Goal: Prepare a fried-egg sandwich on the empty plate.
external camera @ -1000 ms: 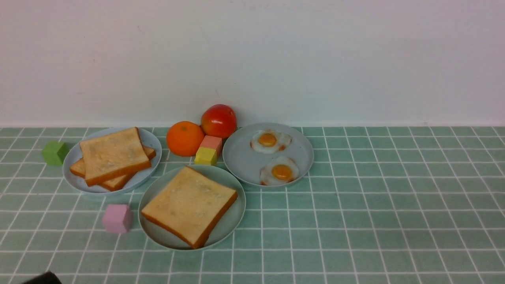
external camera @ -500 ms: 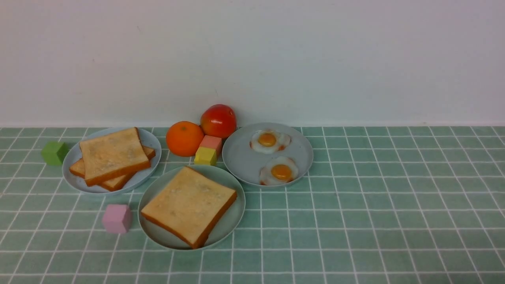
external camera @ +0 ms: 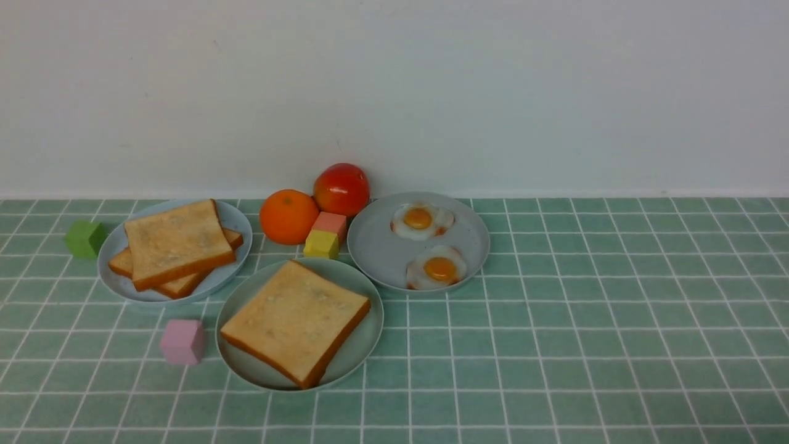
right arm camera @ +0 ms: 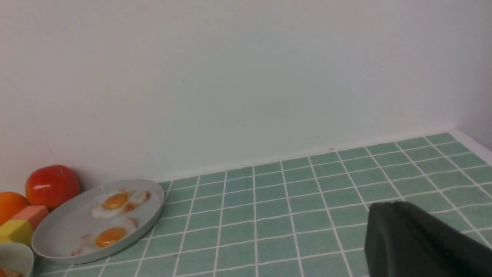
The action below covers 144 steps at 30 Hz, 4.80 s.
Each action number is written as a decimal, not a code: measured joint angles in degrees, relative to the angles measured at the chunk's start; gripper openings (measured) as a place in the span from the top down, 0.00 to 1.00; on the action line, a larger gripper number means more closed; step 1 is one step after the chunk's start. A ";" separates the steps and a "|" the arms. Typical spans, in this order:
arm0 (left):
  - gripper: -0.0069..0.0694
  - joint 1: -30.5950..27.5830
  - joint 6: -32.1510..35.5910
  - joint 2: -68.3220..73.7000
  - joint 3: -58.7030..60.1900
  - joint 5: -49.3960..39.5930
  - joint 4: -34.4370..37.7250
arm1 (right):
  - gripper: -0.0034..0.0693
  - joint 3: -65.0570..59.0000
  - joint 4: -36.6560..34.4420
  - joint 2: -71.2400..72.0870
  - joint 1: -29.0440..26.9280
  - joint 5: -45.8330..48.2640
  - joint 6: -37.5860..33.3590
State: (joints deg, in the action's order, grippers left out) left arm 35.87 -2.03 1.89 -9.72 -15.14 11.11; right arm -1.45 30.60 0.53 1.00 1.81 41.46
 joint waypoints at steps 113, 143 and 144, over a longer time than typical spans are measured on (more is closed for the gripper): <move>0.91 -36.26 -17.64 -2.55 11.52 -6.17 -11.11 | 0.84 0.48 -38.73 0.06 0.74 20.19 -50.09; 0.91 -36.26 -17.64 -2.55 11.52 -6.07 -11.11 | 0.79 0.48 -38.80 0.06 0.74 20.19 -50.14; 0.91 -36.26 -17.64 -2.55 11.52 -6.07 -11.11 | 0.78 0.48 -38.80 0.06 0.74 20.19 -50.14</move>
State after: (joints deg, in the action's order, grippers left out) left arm -0.39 -19.67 -0.66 1.80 -21.21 0.00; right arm -0.97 -8.20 0.59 1.73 22.00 -8.68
